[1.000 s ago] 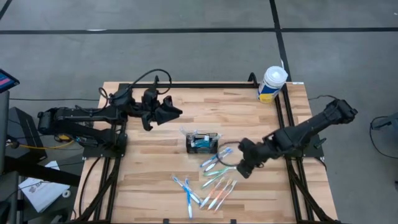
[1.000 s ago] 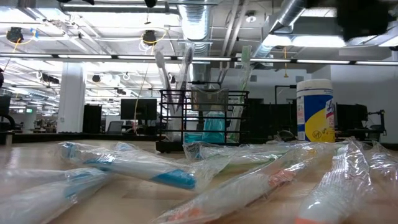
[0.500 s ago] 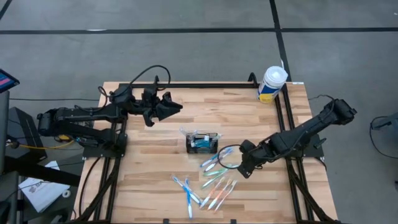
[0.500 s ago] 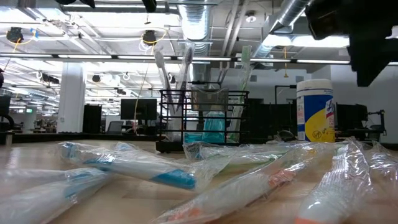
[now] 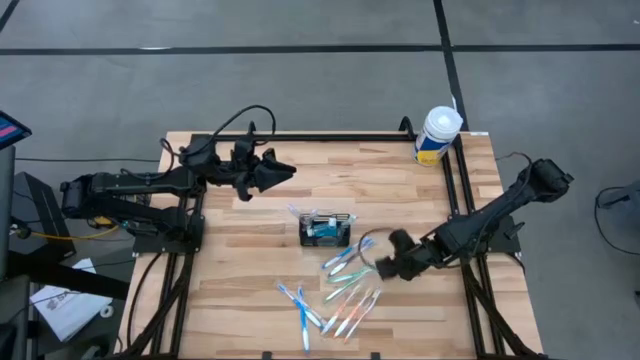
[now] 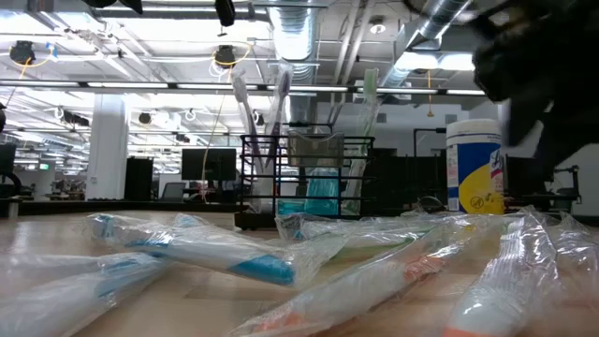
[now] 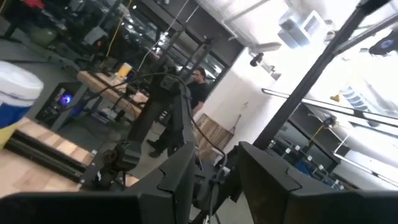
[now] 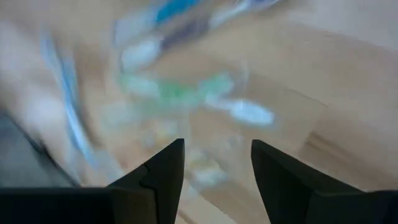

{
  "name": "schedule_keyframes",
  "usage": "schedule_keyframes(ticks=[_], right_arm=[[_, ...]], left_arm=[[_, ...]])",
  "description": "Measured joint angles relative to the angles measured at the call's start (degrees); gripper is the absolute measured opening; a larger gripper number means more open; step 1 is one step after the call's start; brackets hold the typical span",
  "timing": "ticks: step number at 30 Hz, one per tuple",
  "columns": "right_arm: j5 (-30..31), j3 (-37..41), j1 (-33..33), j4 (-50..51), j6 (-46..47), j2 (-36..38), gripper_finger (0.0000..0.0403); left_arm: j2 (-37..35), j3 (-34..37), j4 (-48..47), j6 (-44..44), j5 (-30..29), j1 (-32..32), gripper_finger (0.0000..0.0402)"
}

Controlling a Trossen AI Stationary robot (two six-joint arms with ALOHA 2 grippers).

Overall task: Pick & Place toothbrushing station
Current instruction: Put the green toothbrush into the black wire organizer

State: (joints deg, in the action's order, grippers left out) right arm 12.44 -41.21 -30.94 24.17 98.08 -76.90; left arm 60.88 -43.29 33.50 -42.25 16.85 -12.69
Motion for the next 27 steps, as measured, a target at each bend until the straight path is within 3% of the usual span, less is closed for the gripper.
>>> schedule_keyframes(ticks=[3,5,10,16,22,27], right_arm=[[8.2,0.41,-3.07,-1.77,16.82,-0.01,0.0179],[12.09,0.41,-5.14,-4.15,21.94,0.0,0.0182],[14.72,-0.02,-6.01,-11.55,23.4,-1.1,0.0191],[19.67,-5.88,-2.74,-11.07,21.62,-5.22,0.0199],[20.41,-14.3,1.24,-10.66,21.23,-13.1,0.02],[23.3,-25.55,3.82,-2.51,21.15,-21.42,0.0189]], left_arm=[[0.0,0.0,-0.18,-0.2,-0.47,0.0,0.0117],[0.0,0.0,-0.44,-0.18,-0.66,0.0,0.0117],[0.0,0.0,-3.08,-0.03,-0.29,-0.82,0.0117],[0.0,0.0,-3.13,0.01,4.67,-3.25,0.0117],[-0.02,0.0,-3.38,-0.01,8.28,-3.43,0.0117],[-0.02,0.0,-3.66,1.57,11.92,-3.92,0.0117]])
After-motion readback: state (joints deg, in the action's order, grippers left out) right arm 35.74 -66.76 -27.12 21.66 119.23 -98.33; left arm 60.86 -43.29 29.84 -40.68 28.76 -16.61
